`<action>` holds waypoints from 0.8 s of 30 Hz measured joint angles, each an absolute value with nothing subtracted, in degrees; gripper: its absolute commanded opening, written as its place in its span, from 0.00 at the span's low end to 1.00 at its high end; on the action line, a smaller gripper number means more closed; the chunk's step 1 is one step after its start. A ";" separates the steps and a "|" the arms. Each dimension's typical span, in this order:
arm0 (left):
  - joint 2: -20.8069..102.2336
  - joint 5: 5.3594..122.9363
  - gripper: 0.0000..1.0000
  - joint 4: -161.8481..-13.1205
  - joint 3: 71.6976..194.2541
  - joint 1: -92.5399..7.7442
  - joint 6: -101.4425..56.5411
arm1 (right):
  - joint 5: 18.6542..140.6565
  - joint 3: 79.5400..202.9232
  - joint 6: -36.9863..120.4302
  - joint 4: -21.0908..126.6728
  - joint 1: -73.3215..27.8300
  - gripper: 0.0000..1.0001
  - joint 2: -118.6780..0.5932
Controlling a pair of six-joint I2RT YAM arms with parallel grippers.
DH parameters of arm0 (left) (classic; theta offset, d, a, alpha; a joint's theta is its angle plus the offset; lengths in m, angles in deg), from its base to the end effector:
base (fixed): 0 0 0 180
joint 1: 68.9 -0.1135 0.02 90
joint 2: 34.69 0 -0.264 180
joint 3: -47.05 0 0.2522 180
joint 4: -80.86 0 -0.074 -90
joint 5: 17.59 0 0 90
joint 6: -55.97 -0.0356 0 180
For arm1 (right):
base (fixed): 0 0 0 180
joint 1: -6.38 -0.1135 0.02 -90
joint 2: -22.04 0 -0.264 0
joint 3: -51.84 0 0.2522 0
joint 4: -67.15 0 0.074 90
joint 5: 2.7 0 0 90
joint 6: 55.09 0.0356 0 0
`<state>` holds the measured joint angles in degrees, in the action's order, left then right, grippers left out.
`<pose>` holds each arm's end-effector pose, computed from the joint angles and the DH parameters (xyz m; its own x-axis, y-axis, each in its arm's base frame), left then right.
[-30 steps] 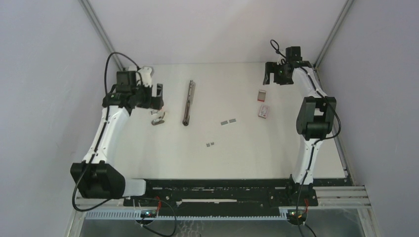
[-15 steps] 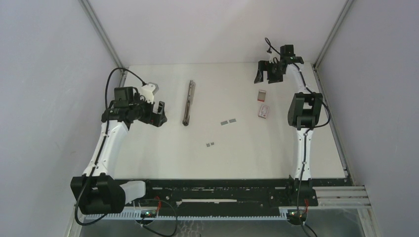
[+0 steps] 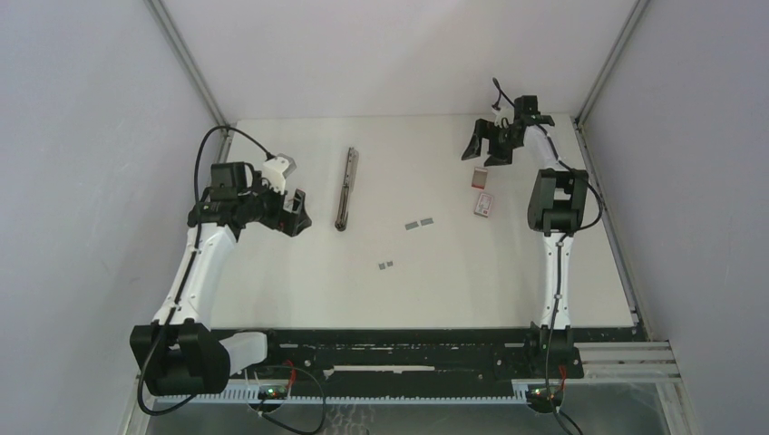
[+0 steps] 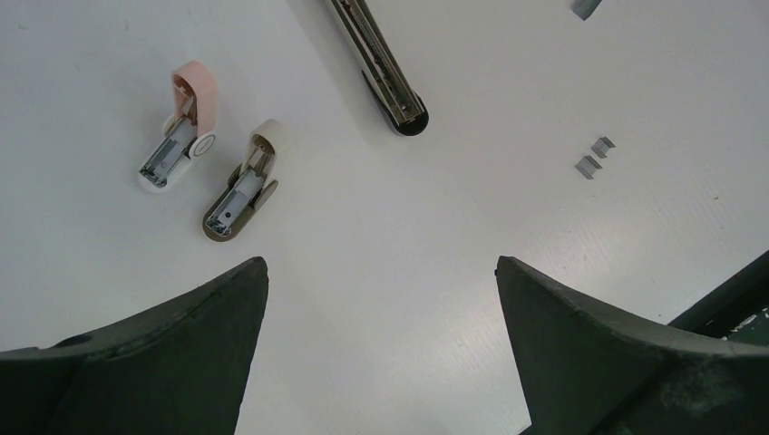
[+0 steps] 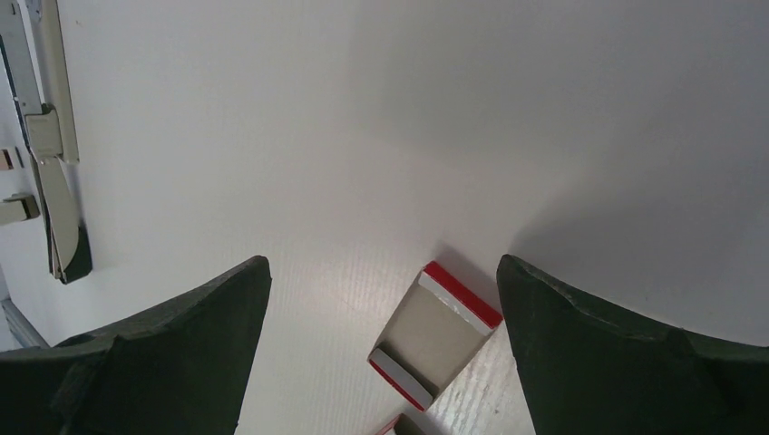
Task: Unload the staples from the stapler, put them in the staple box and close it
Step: Move the staple box to the center of the board.
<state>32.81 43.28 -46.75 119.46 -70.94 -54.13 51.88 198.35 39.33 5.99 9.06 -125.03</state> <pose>0.2417 -0.0087 0.3015 -0.5894 0.2794 -0.7580 0.5327 0.8398 -0.1047 0.5429 -0.0048 0.1638 -0.8953 0.1048 -0.4330 -0.1677 0.8212 0.5454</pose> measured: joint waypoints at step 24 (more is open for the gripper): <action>34.56 40.51 1.00 -46.73 119.24 -70.94 -54.67 | 45.10 176.71 40.30 10.08 6.55 0.91 -114.14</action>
<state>34.56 40.51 -46.73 119.24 -70.94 -54.67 45.10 176.71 40.30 10.08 6.55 -114.14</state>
